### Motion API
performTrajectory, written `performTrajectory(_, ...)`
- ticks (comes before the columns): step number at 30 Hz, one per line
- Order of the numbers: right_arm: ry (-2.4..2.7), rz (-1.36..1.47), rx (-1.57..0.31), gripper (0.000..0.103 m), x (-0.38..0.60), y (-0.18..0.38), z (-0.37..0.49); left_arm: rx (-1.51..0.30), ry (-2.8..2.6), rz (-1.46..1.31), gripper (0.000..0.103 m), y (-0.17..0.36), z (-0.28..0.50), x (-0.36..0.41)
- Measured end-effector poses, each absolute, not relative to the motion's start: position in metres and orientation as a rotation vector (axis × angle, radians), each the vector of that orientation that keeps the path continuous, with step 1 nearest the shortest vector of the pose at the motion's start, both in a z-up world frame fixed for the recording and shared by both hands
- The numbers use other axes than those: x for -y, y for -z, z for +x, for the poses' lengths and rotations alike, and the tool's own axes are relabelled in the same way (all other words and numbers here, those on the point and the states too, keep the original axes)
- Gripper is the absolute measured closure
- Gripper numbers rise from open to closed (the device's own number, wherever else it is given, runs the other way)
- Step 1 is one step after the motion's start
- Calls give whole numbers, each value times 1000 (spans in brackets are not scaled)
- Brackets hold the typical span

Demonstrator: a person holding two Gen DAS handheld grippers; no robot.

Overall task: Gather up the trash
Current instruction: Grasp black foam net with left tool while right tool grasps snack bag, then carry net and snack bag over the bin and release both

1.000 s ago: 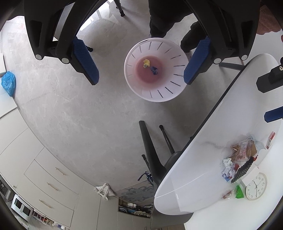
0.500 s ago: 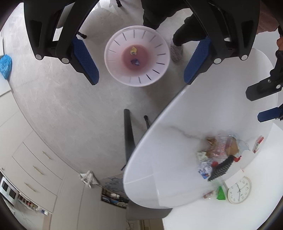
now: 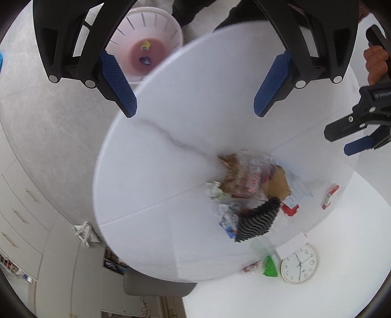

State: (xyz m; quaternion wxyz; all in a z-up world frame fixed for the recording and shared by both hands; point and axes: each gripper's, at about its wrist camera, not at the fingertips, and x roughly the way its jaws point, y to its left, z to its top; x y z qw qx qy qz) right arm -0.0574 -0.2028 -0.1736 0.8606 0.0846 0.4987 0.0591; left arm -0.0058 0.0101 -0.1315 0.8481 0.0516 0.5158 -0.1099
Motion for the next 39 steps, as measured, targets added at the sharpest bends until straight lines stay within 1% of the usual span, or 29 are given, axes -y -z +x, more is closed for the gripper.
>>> performTrajectory(5,-186,203,-1071,7,164,188,-7,-1098,195,77,9,133,18,-38)
performTrajectory(10,-193,240,-1111,7,140,210,31,-1099,190,58,9,133,50,-46)
performTrajectory(14,-179,307,-1142,7,139,223,46,-1093,194,42,9,136,88,-43)
performTrajectory(18,-169,294,-1145,7,142,226,47,-1138,223,-65,10,147,135,-37)
performTrajectory(19,-166,286,-1147,7,143,226,47,-1154,227,-97,13,150,145,-36)
performTrajectory(20,-163,277,-1150,7,145,226,46,-1179,229,-140,19,156,158,-35)
performTrajectory(22,-158,273,-1154,7,151,227,44,-1220,221,-219,27,166,174,-35)
performTrajectory(24,-159,278,-1157,7,157,228,42,-1261,217,-306,29,180,192,-34)
performTrajectory(26,-164,275,-1162,7,163,229,40,-1303,201,-341,38,192,204,-33)
performTrajectory(27,-165,270,-1163,7,164,229,39,-1327,192,-367,40,200,210,-32)
performTrajectory(28,-170,266,-1162,7,166,229,38,-1347,186,-385,43,206,214,-30)
performTrajectory(29,-176,263,-1161,7,167,228,38,-1360,181,-396,50,210,217,-29)
performTrajectory(30,-179,262,-1161,7,168,228,38,-1373,180,-408,54,214,220,-27)
performTrajectory(32,-189,267,-1159,7,170,227,38,-1387,181,-423,70,219,222,-23)
performTrajectory(33,-194,270,-1159,7,172,226,39,-1395,184,-421,75,221,222,-20)
performTrajectory(34,-199,269,-1159,7,174,226,39,-1399,187,-412,83,222,222,-17)
performTrajectory(35,-204,267,-1157,7,175,225,39,-1397,190,-408,87,223,222,-14)
performTrajectory(39,-239,268,-1152,7,177,223,40,-1355,181,-400,89,213,217,-12)
